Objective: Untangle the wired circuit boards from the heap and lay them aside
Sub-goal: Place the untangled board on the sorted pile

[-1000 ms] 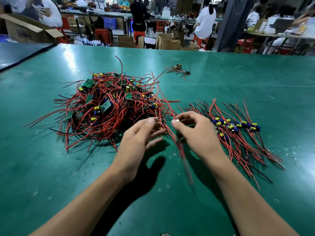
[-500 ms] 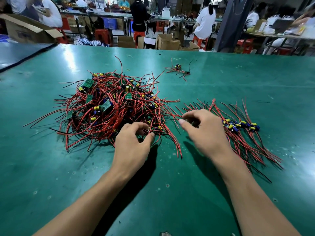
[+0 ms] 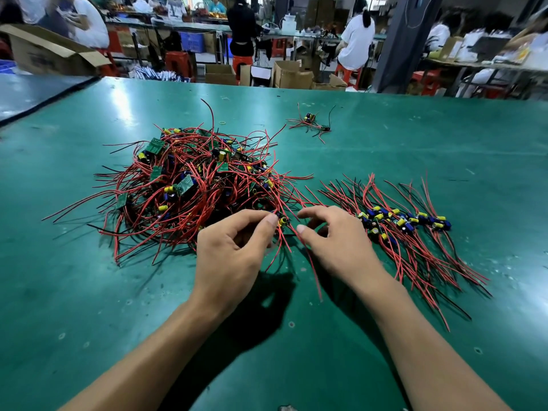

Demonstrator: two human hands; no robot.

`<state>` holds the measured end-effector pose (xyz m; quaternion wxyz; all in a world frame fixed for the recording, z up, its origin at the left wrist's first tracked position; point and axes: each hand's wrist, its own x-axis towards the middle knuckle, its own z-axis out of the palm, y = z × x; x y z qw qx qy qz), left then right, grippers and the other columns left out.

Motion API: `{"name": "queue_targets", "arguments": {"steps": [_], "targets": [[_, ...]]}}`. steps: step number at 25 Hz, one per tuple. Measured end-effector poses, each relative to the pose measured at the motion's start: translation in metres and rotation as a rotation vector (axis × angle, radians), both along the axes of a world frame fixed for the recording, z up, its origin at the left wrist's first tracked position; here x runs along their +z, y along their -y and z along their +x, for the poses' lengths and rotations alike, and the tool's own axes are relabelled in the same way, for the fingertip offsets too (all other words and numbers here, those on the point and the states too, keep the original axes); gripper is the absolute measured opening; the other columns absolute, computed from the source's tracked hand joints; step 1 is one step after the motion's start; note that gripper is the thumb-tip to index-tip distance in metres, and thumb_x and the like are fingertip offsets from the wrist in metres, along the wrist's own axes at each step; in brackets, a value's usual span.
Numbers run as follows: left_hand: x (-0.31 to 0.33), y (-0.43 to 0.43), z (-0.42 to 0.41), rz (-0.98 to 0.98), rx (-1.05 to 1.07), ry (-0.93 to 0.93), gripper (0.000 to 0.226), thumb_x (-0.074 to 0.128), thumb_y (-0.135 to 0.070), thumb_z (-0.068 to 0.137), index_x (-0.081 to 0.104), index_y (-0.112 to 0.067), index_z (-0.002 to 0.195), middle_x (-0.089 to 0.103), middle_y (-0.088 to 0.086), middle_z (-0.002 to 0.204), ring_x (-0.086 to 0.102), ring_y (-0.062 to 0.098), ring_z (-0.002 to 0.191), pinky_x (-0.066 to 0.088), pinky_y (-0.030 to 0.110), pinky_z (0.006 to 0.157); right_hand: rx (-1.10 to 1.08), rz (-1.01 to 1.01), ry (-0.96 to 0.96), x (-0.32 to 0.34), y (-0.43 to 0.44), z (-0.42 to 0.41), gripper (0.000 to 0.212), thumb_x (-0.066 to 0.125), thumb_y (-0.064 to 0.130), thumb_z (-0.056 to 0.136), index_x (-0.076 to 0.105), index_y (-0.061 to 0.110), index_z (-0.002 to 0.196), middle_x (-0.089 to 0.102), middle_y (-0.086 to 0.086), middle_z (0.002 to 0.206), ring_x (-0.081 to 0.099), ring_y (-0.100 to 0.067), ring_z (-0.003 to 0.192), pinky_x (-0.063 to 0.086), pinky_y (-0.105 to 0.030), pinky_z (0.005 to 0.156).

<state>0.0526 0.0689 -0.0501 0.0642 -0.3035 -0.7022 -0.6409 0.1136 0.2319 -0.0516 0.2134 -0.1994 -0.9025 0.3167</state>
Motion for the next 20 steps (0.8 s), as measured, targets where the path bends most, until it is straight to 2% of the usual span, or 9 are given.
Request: {"name": "queue_targets", "arguments": {"steps": [2, 5, 7, 10, 13, 14, 17, 18, 20], "targets": [[-0.002, -0.001, 0.002, -0.036, -0.079, 0.008, 0.011, 0.07, -0.012, 0.09, 0.075, -0.016, 0.081, 0.064, -0.003, 0.06, 0.049, -0.003, 0.05, 0.036, 0.01, 0.051, 0.066, -0.078, -0.025, 0.002, 0.003, 0.001, 0.032, 0.072, 0.022, 0.09, 0.07, 0.025, 0.122, 0.068, -0.002, 0.108, 0.065, -0.019, 0.091, 0.047, -0.028, 0.093], [-0.008, -0.002, 0.0, -0.12, -0.076, -0.018, 0.009, 0.07, -0.012, 0.089, 0.076, -0.016, 0.084, 0.064, -0.015, 0.06, 0.054, -0.005, 0.055, 0.038, 0.011, 0.056, 0.142, -0.062, 0.084, 0.001, 0.007, 0.001, 0.045, 0.072, 0.021, 0.09, 0.063, 0.027, 0.134, 0.065, -0.001, 0.114, 0.063, -0.019, 0.096, 0.042, -0.014, 0.086], [-0.01, -0.002, -0.003, -0.127, -0.04, -0.032, 0.008, 0.069, -0.015, 0.09, 0.076, -0.014, 0.087, 0.062, -0.016, 0.062, 0.05, -0.003, 0.054, 0.036, 0.012, 0.054, 0.13, -0.013, 0.151, 0.0, 0.006, 0.0, 0.045, 0.072, 0.021, 0.09, 0.063, 0.027, 0.134, 0.065, -0.002, 0.108, 0.061, -0.017, 0.094, 0.041, -0.018, 0.084], [-0.008, -0.002, -0.005, -0.027, -0.033, 0.012, 0.023, 0.059, -0.029, 0.097, 0.073, -0.013, 0.089, 0.06, -0.007, 0.065, 0.045, 0.006, 0.05, 0.033, 0.018, 0.049, 0.076, -0.075, 0.135, 0.001, 0.004, 0.0, 0.033, 0.071, 0.022, 0.09, 0.071, 0.024, 0.123, 0.069, 0.0, 0.096, 0.061, -0.014, 0.082, 0.045, -0.022, 0.08], [-0.004, -0.001, -0.006, 0.181, -0.117, 0.206, 0.042, 0.04, -0.038, 0.099, 0.069, -0.008, 0.096, 0.062, 0.016, 0.073, 0.044, 0.02, 0.043, 0.031, 0.02, 0.039, 0.016, -0.206, 0.037, 0.003, 0.0, -0.001, 0.021, 0.07, 0.024, 0.092, 0.074, 0.027, 0.112, 0.068, 0.007, 0.087, 0.055, -0.003, 0.064, 0.042, -0.018, 0.068], [-0.004, -0.001, -0.006, 0.193, -0.148, 0.242, 0.043, 0.038, -0.039, 0.098, 0.068, -0.009, 0.098, 0.064, 0.016, 0.076, 0.045, 0.022, 0.041, 0.032, 0.02, 0.038, 0.008, -0.249, 0.012, 0.004, -0.002, 0.0, 0.018, 0.069, 0.024, 0.093, 0.074, 0.028, 0.11, 0.067, 0.008, 0.084, 0.053, 0.001, 0.061, 0.042, -0.016, 0.067], [-0.007, -0.001, -0.002, -0.014, -0.197, 0.061, 0.032, 0.045, -0.033, 0.098, 0.069, -0.012, 0.095, 0.068, -0.004, 0.071, 0.05, 0.01, 0.043, 0.038, 0.02, 0.045, 0.02, -0.418, 0.0, 0.006, -0.006, 0.0, 0.011, 0.067, 0.017, 0.095, 0.075, 0.024, 0.099, 0.072, -0.005, 0.085, 0.058, -0.006, 0.071, 0.05, -0.029, 0.075], [-0.009, -0.002, 0.0, -0.094, -0.199, -0.035, 0.027, 0.049, -0.03, 0.097, 0.07, -0.012, 0.094, 0.066, -0.01, 0.068, 0.051, 0.004, 0.048, 0.04, 0.02, 0.049, 0.032, -0.482, -0.003, 0.007, -0.004, 0.0, 0.011, 0.067, 0.015, 0.095, 0.074, 0.023, 0.096, 0.072, -0.008, 0.084, 0.059, -0.01, 0.071, 0.052, -0.029, 0.071], [-0.014, -0.004, 0.0, -0.176, -0.178, -0.14, 0.022, 0.054, -0.027, 0.096, 0.072, -0.014, 0.095, 0.067, -0.009, 0.072, 0.059, 0.006, 0.061, 0.047, 0.026, 0.06, 0.074, -0.667, -0.054, 0.009, -0.003, 0.0, 0.012, 0.064, 0.009, 0.096, 0.073, 0.017, 0.096, 0.067, -0.004, 0.074, 0.056, -0.011, 0.06, 0.049, -0.02, 0.056]]}}
